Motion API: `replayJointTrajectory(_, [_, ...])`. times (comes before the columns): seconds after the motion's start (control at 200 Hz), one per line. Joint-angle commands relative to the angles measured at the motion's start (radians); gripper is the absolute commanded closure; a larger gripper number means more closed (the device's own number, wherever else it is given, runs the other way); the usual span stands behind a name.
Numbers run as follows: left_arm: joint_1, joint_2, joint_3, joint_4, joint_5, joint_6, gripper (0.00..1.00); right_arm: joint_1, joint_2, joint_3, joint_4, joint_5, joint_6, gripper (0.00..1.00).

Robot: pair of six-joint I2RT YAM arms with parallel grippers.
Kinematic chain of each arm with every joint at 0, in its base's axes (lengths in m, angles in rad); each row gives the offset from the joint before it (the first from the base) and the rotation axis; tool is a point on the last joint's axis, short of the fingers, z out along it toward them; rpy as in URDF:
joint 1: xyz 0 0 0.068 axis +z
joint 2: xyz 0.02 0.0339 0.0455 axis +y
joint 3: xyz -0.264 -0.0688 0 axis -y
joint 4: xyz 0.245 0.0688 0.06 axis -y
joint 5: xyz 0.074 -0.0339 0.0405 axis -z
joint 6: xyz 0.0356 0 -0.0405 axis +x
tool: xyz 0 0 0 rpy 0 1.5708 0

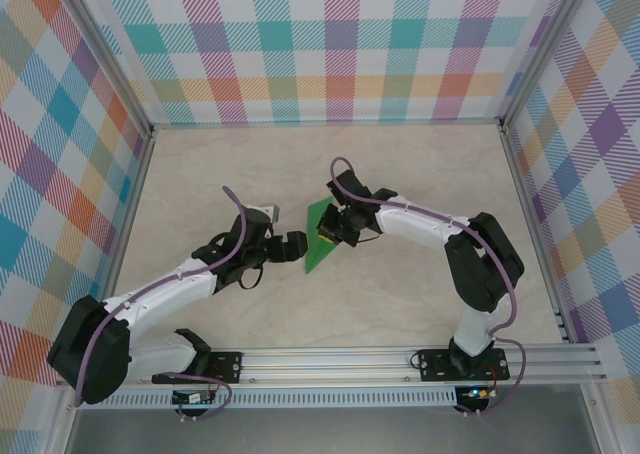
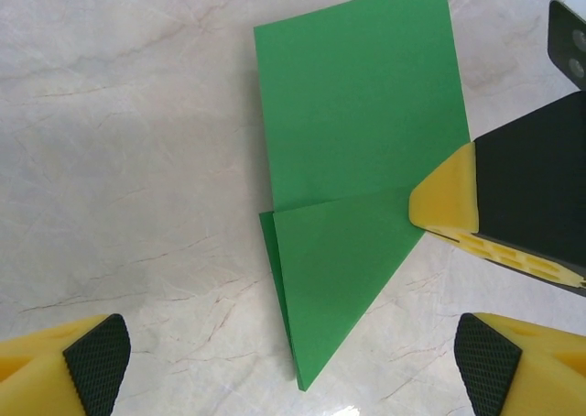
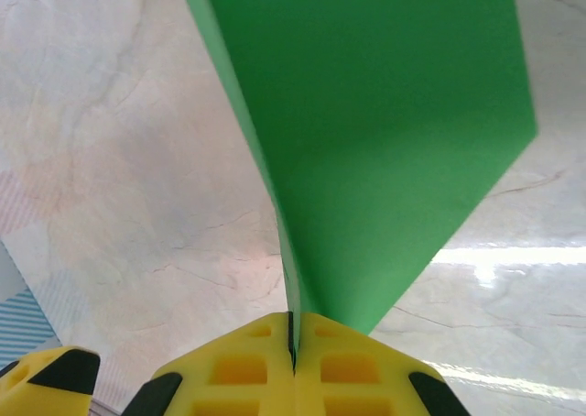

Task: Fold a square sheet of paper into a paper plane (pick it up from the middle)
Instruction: Fourth fold the wing at the center of the table.

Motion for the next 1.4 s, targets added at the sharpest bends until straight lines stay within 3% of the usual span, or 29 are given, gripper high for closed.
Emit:
replayJointTrajectory(0.0, [0.006,-0.023,-0.024,0.034,0.020,0.045,0.07,0.029,-0.016,0.036,-0.063,0.036,0.039,1.00])
replayJointTrajectory(0.32, [0.006,-0.116,-0.074,0.029,-0.053,0.047,0.08,0.093,0.026,0.103,-0.082,0.051,0.017,1.00])
replayJointTrajectory(0.565, [0.006,-0.127,-0.090,0.041,-0.026,0.046,0.08,0.091,0.021,0.138,-0.187,0.232,0.021,1.00])
replayJointTrajectory(0.885, [0.006,-0.137,-0.095,0.050,-0.023,0.050,0.09,0.087,-0.095,0.164,-0.278,0.443,-0.022,1.00])
replayJointTrajectory(1.395, [-0.013,-0.076,-0.096,0.145,0.065,0.102,0.09,0.026,-0.013,0.092,-0.159,0.202,0.042,1.00])
